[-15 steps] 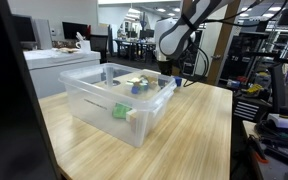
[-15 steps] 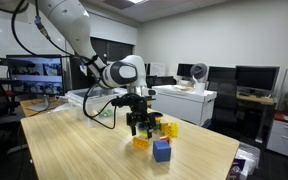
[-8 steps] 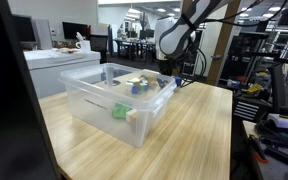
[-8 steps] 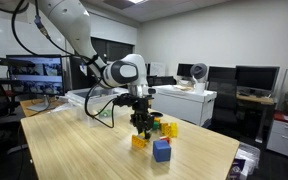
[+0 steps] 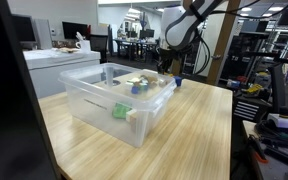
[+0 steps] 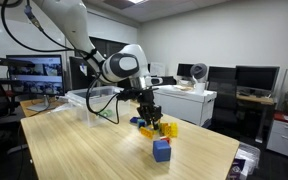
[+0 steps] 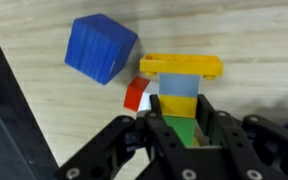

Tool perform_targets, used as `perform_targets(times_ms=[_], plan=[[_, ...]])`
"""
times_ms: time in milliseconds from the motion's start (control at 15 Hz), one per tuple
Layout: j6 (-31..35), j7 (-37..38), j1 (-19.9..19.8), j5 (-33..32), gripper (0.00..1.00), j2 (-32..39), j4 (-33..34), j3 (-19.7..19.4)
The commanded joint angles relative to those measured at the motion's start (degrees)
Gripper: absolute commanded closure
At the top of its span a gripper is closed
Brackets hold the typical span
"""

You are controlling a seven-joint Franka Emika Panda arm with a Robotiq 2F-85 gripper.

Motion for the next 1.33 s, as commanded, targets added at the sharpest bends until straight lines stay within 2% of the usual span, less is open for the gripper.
perform_targets(times_ms=[0, 200, 467, 533, 667, 1000, 1067, 1133, 1267], plan=[[4.72, -5.27, -1.01, 0.90, 0.87, -12.86, -7.12, 2.89], [7.46, -9.62, -0.66, 5.74, 0.87, -21.17, -11.83, 6.97], [6.91, -21.09, 2.57, 21.47, 0.87, -31.68, -21.89, 11.94], [6.17, -25.19, 4.67, 26.33, 0.87, -34.36, -24.53, 12.21], [4.72, -30.01, 8.51, 31.91, 0.87, -37.94, -27.95, 11.55], [4.90, -33.42, 14.92, 36.14, 0.87, -41.87, -31.66, 8.70], [5.72, -33.05, 15.51, 36.03, 0.37, -41.45, -31.16, 7.90], [6.00, -32.76, 15.77, 35.91, 0.36, -41.15, -30.68, 7.38], [6.41, -32.56, 15.89, 35.79, 0.24, -40.18, -29.29, 6.20]])
